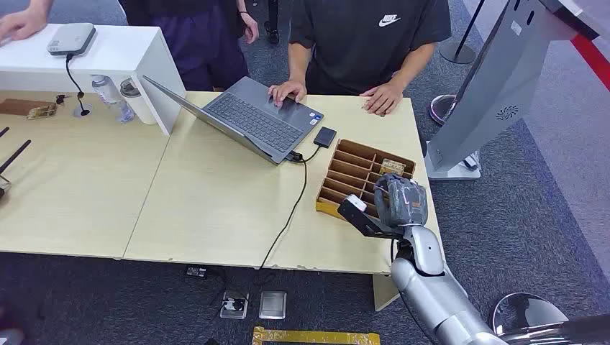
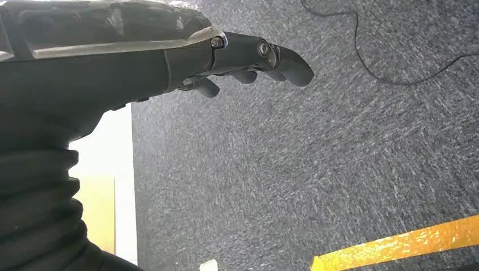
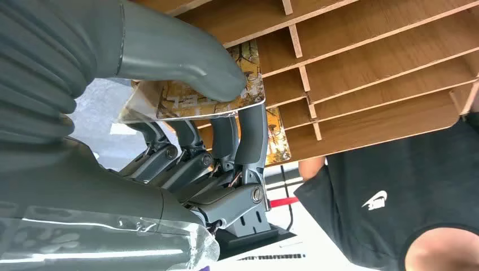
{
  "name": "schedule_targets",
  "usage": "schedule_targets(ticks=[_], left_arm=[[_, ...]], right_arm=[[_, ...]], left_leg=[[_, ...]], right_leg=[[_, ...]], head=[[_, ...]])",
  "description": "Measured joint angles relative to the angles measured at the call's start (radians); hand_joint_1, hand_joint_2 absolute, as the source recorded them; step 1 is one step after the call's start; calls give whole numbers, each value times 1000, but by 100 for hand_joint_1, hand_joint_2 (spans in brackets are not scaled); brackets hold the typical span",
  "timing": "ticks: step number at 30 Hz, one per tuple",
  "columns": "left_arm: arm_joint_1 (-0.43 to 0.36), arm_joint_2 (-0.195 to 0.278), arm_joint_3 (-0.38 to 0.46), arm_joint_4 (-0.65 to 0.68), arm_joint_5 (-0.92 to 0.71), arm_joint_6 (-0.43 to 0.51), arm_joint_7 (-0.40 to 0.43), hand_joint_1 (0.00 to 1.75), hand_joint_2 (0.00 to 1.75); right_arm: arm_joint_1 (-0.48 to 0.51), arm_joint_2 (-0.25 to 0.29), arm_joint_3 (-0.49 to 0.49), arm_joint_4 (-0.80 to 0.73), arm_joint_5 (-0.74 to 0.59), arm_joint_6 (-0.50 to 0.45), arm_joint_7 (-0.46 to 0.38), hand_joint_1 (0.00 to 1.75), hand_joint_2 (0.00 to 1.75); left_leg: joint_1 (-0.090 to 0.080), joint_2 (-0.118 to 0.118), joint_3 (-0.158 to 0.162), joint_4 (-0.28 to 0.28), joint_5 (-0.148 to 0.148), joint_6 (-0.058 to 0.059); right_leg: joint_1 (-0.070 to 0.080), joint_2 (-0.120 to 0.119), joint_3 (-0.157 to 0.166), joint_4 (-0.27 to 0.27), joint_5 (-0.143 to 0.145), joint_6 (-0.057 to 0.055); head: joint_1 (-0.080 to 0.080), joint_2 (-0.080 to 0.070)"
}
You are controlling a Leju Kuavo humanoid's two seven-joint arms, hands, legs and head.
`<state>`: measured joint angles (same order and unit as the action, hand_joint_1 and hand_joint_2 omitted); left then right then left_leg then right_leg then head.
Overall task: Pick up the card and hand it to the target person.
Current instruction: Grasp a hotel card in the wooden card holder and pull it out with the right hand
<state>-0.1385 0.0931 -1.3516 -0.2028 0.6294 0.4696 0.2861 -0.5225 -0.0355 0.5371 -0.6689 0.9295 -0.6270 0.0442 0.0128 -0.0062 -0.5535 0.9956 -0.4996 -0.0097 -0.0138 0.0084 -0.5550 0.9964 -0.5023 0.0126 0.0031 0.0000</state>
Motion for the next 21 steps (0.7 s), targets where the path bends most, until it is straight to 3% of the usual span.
schedule_targets(ticks=[14,21], left_arm=[[0,0,0,0,2,0,-1,0,175],[0,0,-1,0,2,0,-7,0,175]], right_arm=[[3,7,0,-6,37,-32,21,175,175],[36,5,0,-138,157,-66,52,175,175]], left_leg=[[0,0,0,0,0,0],[0,0,0,0,0,0]], right_leg=[[0,0,0,0,0,0],[0,0,0,0,0,0]], head=[[0,0],[-1,0]])
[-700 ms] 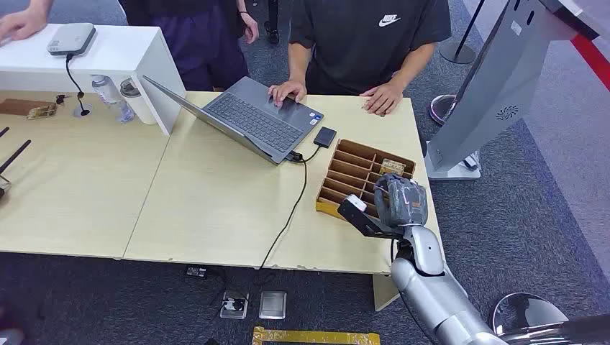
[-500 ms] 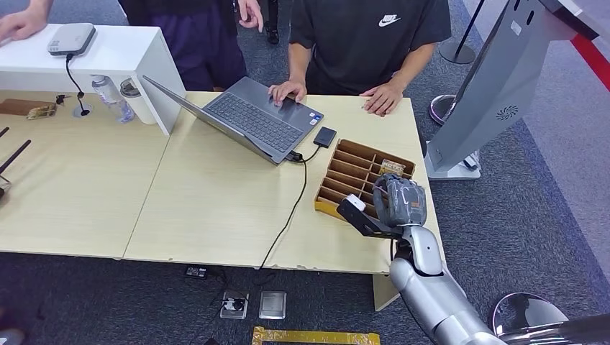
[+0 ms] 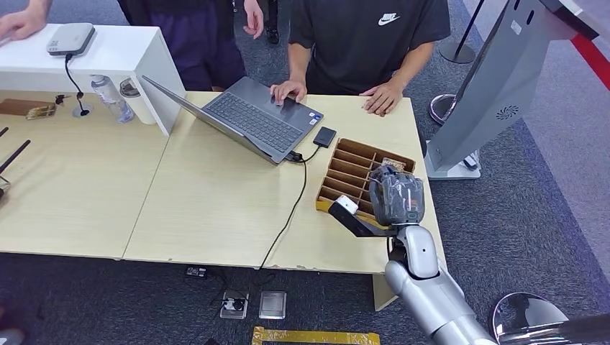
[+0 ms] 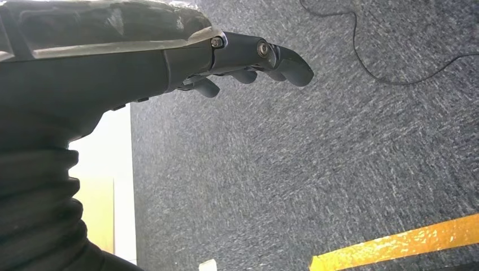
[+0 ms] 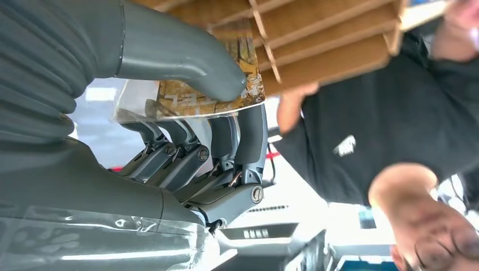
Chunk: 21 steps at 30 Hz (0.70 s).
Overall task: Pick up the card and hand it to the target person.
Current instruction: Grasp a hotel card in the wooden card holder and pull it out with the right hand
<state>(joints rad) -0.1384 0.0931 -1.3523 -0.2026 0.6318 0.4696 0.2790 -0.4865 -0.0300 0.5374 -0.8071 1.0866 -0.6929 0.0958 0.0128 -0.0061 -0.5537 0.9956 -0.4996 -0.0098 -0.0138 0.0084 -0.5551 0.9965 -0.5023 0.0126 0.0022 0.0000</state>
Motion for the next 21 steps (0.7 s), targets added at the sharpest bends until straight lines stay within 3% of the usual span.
schedule_targets(ticks=[12,21], left_arm=[[0,0,0,0,14,4,-14,0,175],[-1,0,-1,0,11,6,-33,0,175]], right_arm=[[-8,17,1,-209,16,-2,-15,175,175],[-46,24,2,-246,-39,-2,-24,175,175]], left_leg=[[0,0,0,0,0,0],[0,0,0,0,0,0]], right_leg=[[0,0,0,0,0,0],[0,0,0,0,0,0]], head=[[1,0],[1,0]])
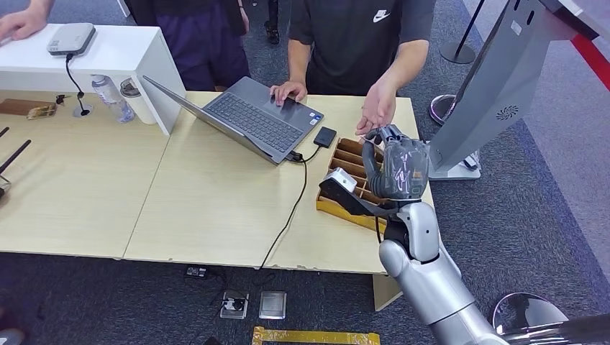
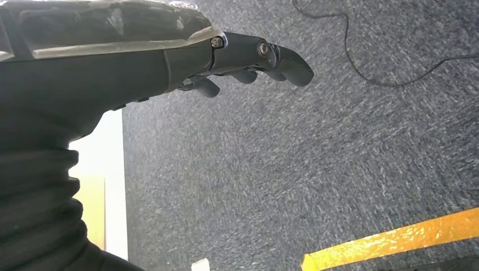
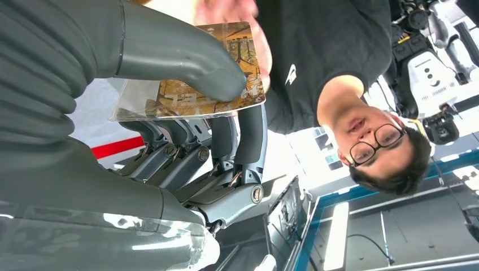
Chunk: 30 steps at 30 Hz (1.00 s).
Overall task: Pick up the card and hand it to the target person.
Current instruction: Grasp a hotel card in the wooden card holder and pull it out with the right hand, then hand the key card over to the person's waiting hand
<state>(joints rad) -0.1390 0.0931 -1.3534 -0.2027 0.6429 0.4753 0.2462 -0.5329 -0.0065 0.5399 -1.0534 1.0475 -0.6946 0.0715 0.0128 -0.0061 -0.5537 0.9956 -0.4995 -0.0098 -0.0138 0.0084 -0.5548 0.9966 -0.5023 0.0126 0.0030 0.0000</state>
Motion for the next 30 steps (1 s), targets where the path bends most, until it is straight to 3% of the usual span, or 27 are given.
schedule_targets(ticks=[6,16,17,20,21,30], left_arm=[[-13,0,-14,0,-17,-5,-1,0,175],[-27,-1,-30,0,-27,-7,4,0,175],[-27,-1,-30,0,-27,-8,5,0,175],[-27,-1,-31,0,-27,-12,5,0,175],[-27,-1,-31,0,-27,-13,5,0,175],[-27,-1,-31,0,-18,-15,5,0,175]], right_arm=[[-84,9,2,110,-109,1,-64,175,175],[-176,26,3,333,-128,1,-89,168,175],[-180,28,3,348,-126,1,-90,146,175],[-190,33,3,388,-115,1,-94,26,175],[-191,34,3,398,-110,1,-96,5,175],[-178,53,-21,428,-2,0,-138,0,175]], left_leg=[[0,0,0,0,0,0],[0,0,-1,0,0,0],[0,0,-1,0,0,0],[0,0,-1,0,0,0],[0,0,-1,0,0,0],[0,0,0,0,0,0]], right_leg=[[0,0,0,0,0,0],[0,-1,0,0,0,0],[0,-1,-1,0,0,0],[0,-1,-1,0,0,0],[0,-1,-1,0,0,0],[0,0,-1,0,0,0]], head=[[0,0],[0,0],[0,0],[0,0],[0,0],[0,0]])
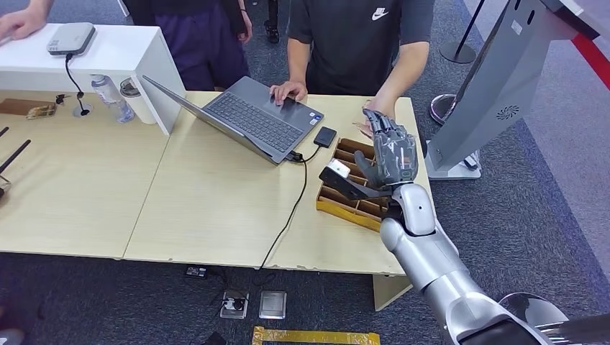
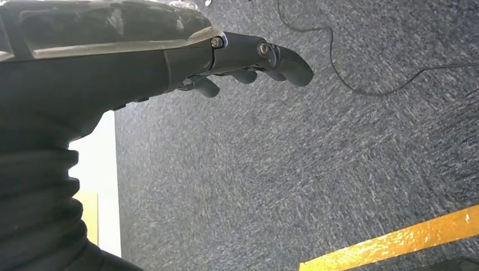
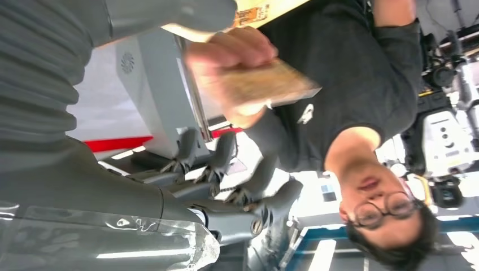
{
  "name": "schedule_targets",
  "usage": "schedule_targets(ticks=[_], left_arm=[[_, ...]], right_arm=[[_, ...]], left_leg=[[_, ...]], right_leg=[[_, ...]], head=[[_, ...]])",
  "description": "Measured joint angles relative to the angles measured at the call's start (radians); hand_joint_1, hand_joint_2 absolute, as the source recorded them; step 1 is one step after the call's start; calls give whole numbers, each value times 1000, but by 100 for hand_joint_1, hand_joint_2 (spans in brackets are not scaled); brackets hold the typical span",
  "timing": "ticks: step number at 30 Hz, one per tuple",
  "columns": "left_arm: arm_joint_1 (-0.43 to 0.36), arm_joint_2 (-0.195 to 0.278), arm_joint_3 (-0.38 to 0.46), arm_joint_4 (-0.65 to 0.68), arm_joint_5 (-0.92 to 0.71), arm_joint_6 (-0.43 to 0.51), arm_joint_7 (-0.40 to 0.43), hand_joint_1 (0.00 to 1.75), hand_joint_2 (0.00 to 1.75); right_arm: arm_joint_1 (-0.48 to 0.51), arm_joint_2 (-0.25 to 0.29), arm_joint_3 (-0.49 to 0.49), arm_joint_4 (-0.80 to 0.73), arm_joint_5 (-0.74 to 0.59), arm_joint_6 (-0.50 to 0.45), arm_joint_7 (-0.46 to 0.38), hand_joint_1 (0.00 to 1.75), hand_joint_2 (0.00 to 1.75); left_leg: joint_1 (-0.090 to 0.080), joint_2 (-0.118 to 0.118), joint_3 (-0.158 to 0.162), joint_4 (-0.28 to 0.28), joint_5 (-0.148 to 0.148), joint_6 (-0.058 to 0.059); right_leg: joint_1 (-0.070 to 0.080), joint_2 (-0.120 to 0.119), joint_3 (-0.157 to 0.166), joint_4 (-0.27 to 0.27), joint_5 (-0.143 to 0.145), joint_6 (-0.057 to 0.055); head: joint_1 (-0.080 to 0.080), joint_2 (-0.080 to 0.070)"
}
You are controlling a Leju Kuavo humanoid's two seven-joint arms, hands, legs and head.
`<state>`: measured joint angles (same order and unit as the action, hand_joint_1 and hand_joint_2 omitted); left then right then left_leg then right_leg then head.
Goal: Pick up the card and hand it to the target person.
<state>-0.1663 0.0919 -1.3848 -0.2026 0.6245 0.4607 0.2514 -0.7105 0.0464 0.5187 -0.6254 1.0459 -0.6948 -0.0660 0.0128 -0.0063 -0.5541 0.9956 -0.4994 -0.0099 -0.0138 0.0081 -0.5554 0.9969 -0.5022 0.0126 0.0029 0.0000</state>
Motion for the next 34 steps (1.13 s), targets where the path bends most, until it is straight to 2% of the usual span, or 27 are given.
schedule_targets(ticks=[5,10,16,21,27,34], left_arm=[[0,0,0,0,5,0,0,0,175],[3,0,0,0,12,0,-2,0,175],[8,0,0,0,23,4,-10,0,175],[19,0,0,0,40,14,-15,0,175],[22,1,2,0,59,23,-6,0,175],[23,1,2,0,60,29,-3,0,175]], right_arm=[[28,18,-58,-27,44,-1,-47,0,175],[72,24,-102,-94,38,-1,-45,0,175],[134,12,-116,-187,18,-2,0,0,175],[209,-26,-111,-281,-7,-2,91,0,175],[272,-68,-96,-371,-13,7,158,0,175],[327,-100,-85,-448,-26,27,195,0,175]], left_leg=[[0,0,0,0,0,0],[0,0,0,0,0,0],[0,0,0,0,0,0],[0,0,0,0,0,0],[0,0,0,0,0,0],[0,0,0,0,0,0]], right_leg=[[0,0,0,0,0,0],[0,0,0,0,0,0],[0,0,0,0,0,0],[0,0,0,0,0,0],[0,0,0,-1,0,0],[0,0,0,-1,0,0]], head=[[0,0],[0,0],[-1,0],[1,0],[0,0],[-1,0]])
